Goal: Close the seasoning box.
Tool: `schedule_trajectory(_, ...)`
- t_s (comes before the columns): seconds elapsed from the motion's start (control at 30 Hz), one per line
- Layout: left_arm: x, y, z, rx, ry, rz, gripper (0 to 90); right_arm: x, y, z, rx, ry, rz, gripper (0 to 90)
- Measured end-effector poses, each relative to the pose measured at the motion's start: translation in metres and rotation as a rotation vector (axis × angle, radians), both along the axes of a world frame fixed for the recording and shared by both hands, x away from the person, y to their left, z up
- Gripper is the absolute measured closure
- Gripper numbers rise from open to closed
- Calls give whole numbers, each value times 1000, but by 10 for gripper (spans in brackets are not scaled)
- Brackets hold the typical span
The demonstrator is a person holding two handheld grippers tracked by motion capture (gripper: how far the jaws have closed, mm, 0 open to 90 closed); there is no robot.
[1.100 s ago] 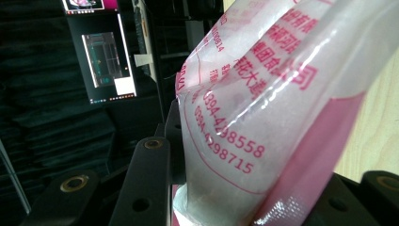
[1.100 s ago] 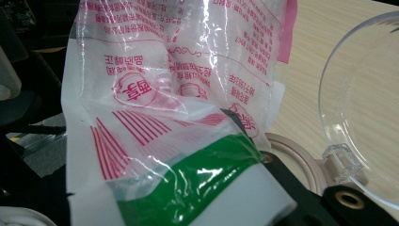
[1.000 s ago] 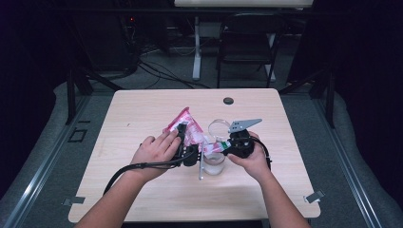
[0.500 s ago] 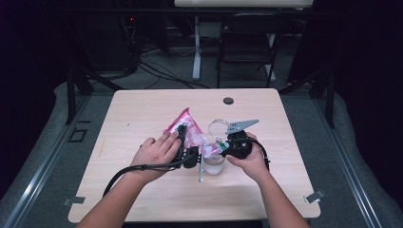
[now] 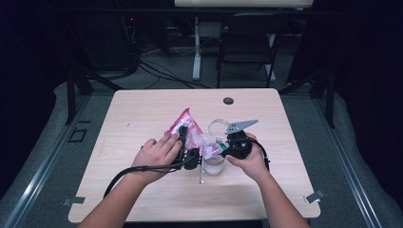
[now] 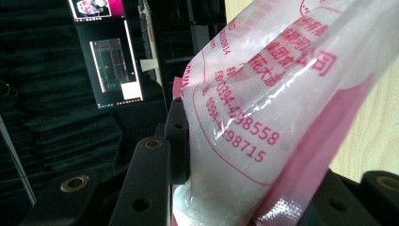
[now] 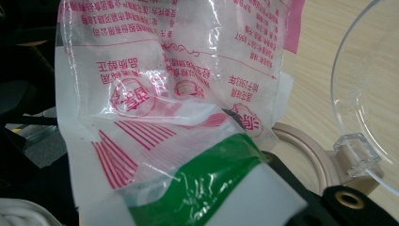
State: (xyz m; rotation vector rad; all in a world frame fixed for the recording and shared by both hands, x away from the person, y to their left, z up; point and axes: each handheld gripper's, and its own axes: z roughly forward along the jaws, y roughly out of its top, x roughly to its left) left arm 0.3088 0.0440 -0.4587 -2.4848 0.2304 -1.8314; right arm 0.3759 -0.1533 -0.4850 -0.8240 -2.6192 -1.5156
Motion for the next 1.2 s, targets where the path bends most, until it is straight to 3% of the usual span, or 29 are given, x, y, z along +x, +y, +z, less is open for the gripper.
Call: schedule_trajectory(1.2,-5,-3,2,11,-23,-23,689,0,2,-3,-6,4,-3,900)
